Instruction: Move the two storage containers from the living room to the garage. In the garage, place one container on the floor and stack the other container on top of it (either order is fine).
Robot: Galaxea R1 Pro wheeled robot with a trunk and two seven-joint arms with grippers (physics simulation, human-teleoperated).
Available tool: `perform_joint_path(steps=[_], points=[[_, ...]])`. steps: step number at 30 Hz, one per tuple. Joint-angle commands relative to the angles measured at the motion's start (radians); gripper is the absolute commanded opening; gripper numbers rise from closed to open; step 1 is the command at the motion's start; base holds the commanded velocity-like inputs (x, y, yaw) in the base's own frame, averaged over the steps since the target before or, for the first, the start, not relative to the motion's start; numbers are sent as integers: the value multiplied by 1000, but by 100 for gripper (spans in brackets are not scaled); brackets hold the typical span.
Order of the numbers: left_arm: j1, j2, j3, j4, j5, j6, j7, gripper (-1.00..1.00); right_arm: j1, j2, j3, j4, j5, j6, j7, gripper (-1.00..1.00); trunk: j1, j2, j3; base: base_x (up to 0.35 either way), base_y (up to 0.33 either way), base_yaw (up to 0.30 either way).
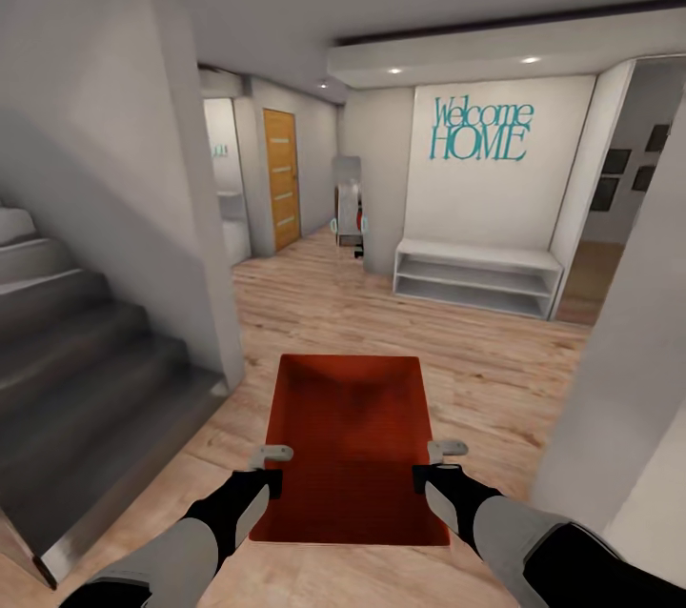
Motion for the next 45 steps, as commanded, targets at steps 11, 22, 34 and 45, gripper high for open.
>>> perform_joint_path(steps=[11, 22, 34, 45], points=[[0, 0, 16, 2, -5, 8, 11, -100, 0, 6, 88, -3, 11, -51, -46, -100, 1, -1, 0, 322, 0, 0], [0, 0, 16, 2, -4, 8, 8, -100, 0, 5, 88, -3, 11, -52, -46, -100, 1, -1, 0, 322, 0, 0], [0, 0, 16, 2, -3, 8, 5, -100, 0, 7, 88, -3, 11, -52, -46, -100, 1, -1, 0, 322, 0, 0], [0, -1, 17, 2, -3, 8, 6, -100, 0, 7, 88, -3, 10, -52, -46, -100, 1, -1, 0, 322, 0, -26]])
